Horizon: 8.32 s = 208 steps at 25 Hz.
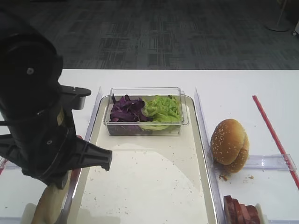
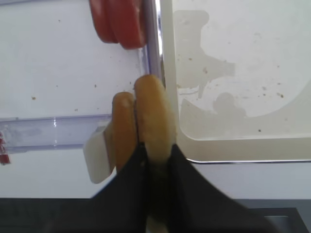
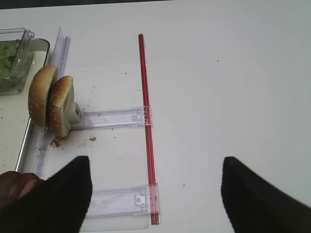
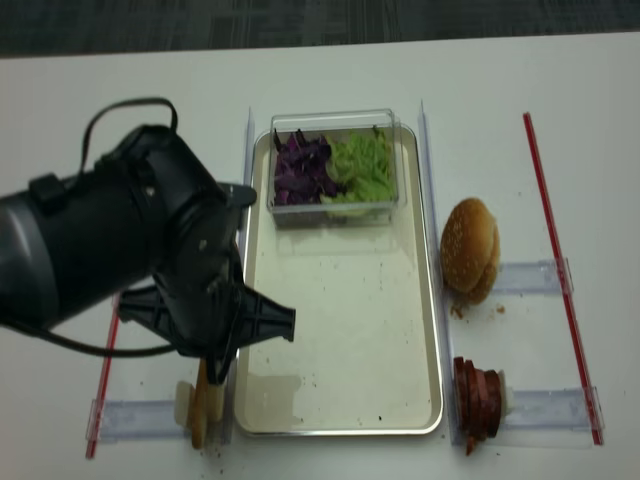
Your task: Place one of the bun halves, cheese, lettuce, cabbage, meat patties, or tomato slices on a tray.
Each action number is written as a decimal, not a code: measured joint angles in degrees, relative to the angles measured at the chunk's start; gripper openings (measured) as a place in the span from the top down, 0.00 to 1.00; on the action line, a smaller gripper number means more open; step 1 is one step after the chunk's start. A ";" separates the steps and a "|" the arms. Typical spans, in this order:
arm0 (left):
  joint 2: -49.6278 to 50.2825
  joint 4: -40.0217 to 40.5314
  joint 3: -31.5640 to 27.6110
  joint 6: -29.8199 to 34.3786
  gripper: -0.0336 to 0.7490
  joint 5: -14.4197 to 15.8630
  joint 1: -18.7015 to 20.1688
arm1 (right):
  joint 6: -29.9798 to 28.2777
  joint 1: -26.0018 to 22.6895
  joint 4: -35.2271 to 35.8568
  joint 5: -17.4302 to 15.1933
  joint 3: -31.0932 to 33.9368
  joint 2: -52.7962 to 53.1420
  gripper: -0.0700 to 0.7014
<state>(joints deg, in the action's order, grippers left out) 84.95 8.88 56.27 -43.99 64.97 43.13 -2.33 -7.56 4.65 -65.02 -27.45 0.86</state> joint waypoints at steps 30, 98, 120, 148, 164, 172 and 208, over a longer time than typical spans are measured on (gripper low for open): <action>-2.75 2.78 11.18 2.57 0.92 5.00 -0.33 | -0.18 0.00 0.00 0.00 0.00 0.00 0.17; 13.98 -37.48 19.16 41.35 0.92 -5.66 -11.40 | -0.08 0.00 0.00 0.00 0.00 0.00 0.17; 24.03 -42.00 19.25 49.03 0.91 -7.92 -12.32 | 0.03 0.00 0.00 0.00 0.00 0.00 0.17; 24.03 -36.13 19.25 46.09 0.12 -4.87 -14.33 | 0.03 0.00 0.00 0.00 0.00 0.00 0.17; 21.77 -36.02 20.67 45.81 0.12 -4.86 -14.33 | 0.03 0.00 0.00 0.00 0.00 0.00 0.17; 16.32 -35.90 24.61 43.99 0.12 -2.14 -14.33 | 0.03 0.00 0.00 0.00 0.00 0.00 0.17; 13.36 -7.72 25.30 37.95 0.12 5.01 -29.65 | -0.20 0.00 0.00 0.00 0.00 0.00 0.17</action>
<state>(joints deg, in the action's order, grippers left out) 98.31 1.16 81.57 -6.04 69.98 13.48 -2.53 -7.56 4.65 -65.02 -27.45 0.86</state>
